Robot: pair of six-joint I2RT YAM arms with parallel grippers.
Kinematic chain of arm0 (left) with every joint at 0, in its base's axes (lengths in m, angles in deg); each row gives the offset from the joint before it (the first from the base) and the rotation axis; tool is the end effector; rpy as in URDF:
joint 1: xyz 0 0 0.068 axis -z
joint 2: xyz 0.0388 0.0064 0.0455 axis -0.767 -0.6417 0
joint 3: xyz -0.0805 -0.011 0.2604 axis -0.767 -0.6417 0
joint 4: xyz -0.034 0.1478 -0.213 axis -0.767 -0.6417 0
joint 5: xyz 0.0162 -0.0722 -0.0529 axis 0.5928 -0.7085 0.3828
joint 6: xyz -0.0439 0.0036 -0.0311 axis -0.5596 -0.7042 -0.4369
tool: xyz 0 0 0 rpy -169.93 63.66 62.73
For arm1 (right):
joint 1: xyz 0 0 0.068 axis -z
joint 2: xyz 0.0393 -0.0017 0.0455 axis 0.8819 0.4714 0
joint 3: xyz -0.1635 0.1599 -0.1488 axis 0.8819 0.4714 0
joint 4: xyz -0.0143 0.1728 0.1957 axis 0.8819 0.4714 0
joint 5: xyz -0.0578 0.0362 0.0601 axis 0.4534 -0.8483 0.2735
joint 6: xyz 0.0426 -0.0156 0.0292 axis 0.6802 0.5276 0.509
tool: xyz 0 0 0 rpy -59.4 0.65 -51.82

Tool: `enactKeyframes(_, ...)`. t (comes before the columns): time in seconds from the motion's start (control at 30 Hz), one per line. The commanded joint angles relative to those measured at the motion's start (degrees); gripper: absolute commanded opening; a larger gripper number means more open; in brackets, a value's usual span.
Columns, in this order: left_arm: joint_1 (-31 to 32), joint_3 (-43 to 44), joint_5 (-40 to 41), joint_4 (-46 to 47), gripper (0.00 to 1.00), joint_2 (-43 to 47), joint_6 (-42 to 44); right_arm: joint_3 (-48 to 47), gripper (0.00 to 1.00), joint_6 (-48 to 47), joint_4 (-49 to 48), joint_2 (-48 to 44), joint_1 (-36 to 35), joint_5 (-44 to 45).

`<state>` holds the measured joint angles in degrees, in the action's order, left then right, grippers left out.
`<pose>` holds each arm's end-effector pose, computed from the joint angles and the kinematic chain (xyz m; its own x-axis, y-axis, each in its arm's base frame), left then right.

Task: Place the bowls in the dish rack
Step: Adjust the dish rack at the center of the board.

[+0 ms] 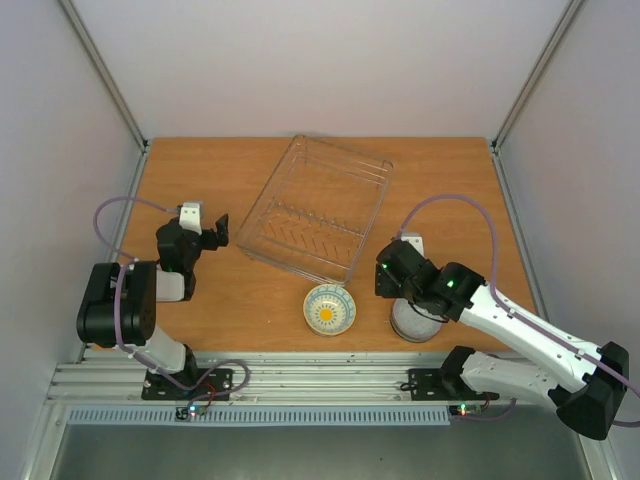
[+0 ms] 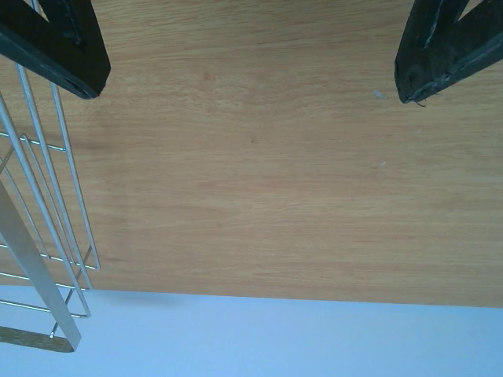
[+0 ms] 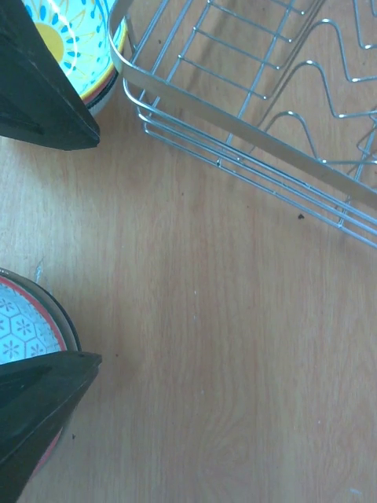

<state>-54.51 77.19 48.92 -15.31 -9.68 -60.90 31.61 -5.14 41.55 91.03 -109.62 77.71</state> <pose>0.2710 0.0130 0.1424 -0.2654 -0.0382 -0.9634 0.1340 0.9881 -0.0761 0.1314 0.1268 0.2712 -0.6962 -0.4242 -0.5791 -0.4210 0.8947 -0.1494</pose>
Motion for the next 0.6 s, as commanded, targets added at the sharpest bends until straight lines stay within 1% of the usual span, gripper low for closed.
enactKeyframes(0.0, 0.2, -0.2, -0.1, 2.4, 0.99, 0.4, 0.4, -0.2, 0.73, 2.2, 2.3, -0.1, -0.4, 3.9)
enactKeyframes(0.13, 0.1, -0.2, -0.1, 2.3, 1.00, 0.4, 0.4, -1.3, 0.74, 1.1, 2.0, 1.2, -0.4, 3.8)
enactKeyframes(0.33, 0.1, -0.2, -0.1, 2.4, 0.99, 0.4, 0.5, -1.4, 0.74, -3.0, -3.6, 1.5, -0.3, 2.3)
enactKeyframes(0.43, 0.1, -0.2, -0.1, 2.3, 0.99, 0.4, 0.5, -3.7, 0.73, -4.2, -4.0, 4.5, 0.4, 3.1)
enactKeyframes(0.5, 0.1, -0.2, -0.1, 2.4, 0.99, 0.4, 0.5, -5.5, 0.71, -5.4, -5.3, 7.5, 1.2, 2.1)
enactKeyframes(0.57, 0.1, -0.2, -0.1, 2.4, 0.99, 0.4, 0.4, -7.5, 0.67, -6.7, -6.9, 11.1, 2.0, 0.7)
